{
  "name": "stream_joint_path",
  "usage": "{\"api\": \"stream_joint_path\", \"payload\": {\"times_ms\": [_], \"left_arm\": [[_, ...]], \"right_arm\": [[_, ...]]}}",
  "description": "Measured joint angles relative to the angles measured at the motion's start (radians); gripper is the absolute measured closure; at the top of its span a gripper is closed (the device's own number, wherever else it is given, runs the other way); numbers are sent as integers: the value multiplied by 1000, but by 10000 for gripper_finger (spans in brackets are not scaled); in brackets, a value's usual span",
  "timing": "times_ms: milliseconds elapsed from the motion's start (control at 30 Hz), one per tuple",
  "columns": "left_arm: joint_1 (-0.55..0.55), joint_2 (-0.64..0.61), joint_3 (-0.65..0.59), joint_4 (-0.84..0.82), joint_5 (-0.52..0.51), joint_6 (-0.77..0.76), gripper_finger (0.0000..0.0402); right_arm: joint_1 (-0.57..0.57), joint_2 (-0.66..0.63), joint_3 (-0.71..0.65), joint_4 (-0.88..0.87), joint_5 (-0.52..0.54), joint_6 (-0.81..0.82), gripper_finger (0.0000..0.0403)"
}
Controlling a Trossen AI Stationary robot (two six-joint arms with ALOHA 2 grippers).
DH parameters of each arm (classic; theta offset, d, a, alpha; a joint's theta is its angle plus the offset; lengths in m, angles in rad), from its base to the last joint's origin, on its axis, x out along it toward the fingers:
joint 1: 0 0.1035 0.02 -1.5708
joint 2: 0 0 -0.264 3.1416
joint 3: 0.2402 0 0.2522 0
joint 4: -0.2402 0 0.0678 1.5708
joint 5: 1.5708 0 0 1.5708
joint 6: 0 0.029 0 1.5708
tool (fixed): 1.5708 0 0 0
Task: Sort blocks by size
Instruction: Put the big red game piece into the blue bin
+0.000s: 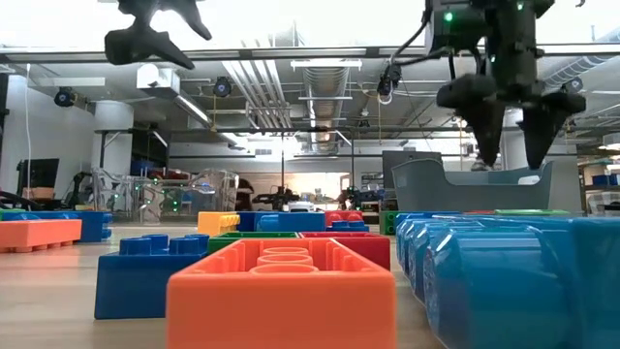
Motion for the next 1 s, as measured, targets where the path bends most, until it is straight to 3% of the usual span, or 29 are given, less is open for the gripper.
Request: {"api": "stream_joint_path", "payload": {"times_ms": [433,1000], "left_arm": [[0,-80,0,-2,-124,29,167],[0,-83,0,-10,-131,36,167]], "right_arm": [[0,131,-52,123,-6,-41,53],[0,247,-64,234,-32,-72,49]]}}
